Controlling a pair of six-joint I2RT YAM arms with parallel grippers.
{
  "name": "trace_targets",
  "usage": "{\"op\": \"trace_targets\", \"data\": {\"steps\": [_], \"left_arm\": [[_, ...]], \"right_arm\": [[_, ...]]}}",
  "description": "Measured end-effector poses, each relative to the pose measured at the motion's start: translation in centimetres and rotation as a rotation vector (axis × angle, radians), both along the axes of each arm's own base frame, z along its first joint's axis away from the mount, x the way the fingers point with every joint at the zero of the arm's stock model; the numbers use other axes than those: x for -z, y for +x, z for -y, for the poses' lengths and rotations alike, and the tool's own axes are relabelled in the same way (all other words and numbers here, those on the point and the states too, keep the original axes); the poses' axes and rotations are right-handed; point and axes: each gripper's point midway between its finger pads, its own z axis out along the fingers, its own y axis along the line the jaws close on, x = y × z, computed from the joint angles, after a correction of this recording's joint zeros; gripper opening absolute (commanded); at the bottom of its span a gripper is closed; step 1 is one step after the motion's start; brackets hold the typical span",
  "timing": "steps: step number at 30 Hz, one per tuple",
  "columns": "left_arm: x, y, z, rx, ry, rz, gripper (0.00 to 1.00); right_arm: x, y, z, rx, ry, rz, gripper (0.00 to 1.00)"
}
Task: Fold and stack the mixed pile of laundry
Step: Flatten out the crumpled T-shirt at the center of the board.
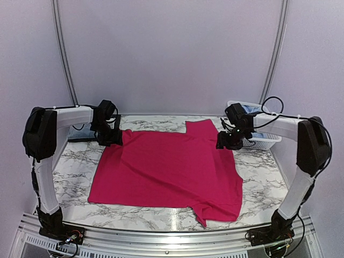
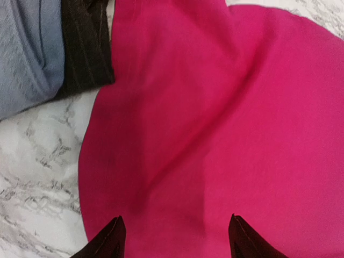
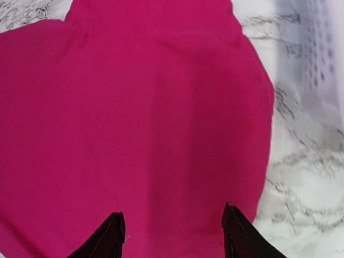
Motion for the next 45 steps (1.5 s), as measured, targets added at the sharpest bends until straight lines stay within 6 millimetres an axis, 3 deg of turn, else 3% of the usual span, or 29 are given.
{"op": "trace_targets", "data": {"steps": [3,9,13,16,22,29,32,35,37,39,42,45], "left_arm": [[0.2,1.9,1.1,0.0,-0.037,0.021,0.66],[1.4,4.2,2.5,-0.001,-0.079,0.029,0.62],[3.4,4.4,2.7,-0.004,-0.072,0.003,0.62],[3.5,5.4,3.1,-0.005,-0.074,0.02,0.62],[3.4,8.2,4.2,-0.01,-0.089,0.065,0.62],[3.0,11.0,5.2,-0.033,-0.116,0.112,0.71],[2.8,11.0,5.3,-0.035,-0.119,0.113,0.83],[1.6,10.5,5.1,-0.03,-0.111,0.123,0.98],[-0.5,9.8,4.7,-0.033,-0.107,0.144,0.99],[-4.0,8.7,4.1,-0.037,-0.107,0.191,0.99],[-9.7,6.3,3.1,-0.044,-0.132,0.272,0.99],[-13.1,2.0,1.8,-0.046,-0.155,0.322,0.99]], "right_arm": [[1.4,3.5,-1.0,-0.035,-0.018,0.019,0.51],[4.9,7.3,-1.7,-0.065,-0.086,0.005,0.41],[6.3,9.0,-0.7,-0.054,-0.153,0.005,0.41],[7.2,9.7,0.9,-0.035,-0.189,-0.005,0.41],[7.0,13.2,3.8,-0.004,-0.233,0.03,0.42],[6.3,18.5,3.2,-0.029,-0.233,0.099,0.44],[4.9,19.5,2.4,-0.053,-0.214,0.128,0.47],[1.8,20.0,1.0,-0.076,-0.186,0.182,0.53],[-0.7,19.4,-0.2,-0.098,-0.169,0.212,0.58],[-4.2,18.3,-1.9,-0.132,-0.15,0.256,0.6],[-10.0,14.9,-4.9,-0.187,-0.079,0.322,0.6],[-13.7,8.8,-6.8,-0.239,0.031,0.328,0.6]]}}
